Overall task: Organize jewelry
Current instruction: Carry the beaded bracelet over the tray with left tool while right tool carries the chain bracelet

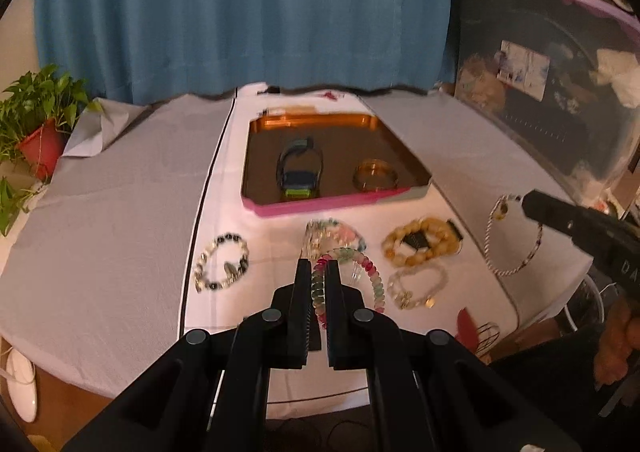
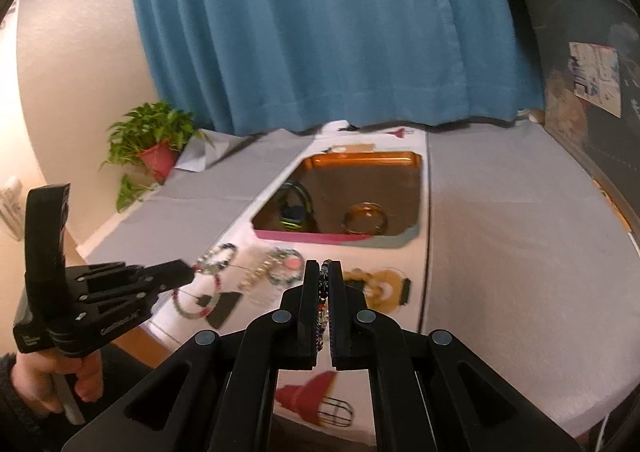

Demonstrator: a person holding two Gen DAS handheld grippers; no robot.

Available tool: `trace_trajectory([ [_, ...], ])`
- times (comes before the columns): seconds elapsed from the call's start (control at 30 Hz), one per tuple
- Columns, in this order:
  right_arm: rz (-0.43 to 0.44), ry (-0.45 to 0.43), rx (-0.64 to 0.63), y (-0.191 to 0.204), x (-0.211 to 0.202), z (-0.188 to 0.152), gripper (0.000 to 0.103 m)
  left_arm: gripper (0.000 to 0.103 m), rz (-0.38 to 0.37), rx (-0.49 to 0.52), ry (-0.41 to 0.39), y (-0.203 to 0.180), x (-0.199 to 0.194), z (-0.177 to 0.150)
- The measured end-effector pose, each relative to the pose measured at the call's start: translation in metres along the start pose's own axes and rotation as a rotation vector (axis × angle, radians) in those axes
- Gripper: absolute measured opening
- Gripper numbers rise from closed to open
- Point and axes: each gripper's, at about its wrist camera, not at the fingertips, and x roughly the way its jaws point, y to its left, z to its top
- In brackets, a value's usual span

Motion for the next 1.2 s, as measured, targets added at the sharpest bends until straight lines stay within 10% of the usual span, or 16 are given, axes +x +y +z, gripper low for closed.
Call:
trace_trajectory([
  [0.57,0.045,-0.104,-0.064,0.015,-0.019,0.075,0.004,0.004,-0.156,-0.063,-0.205,0.027,-0.038,0.090],
  [0.87,0.051,-0.172,-0.084,0.018,-0.001,0.122,0.004,0.004,-0.028,0.043,-0.272,0.015,-0.024,0.130],
  [1.2,0.001,-0.147,-0.126,0.000,0.061,0.154,0.004,0.004,-0.048,0.050,-0.224,0.020,0.031,0.167],
])
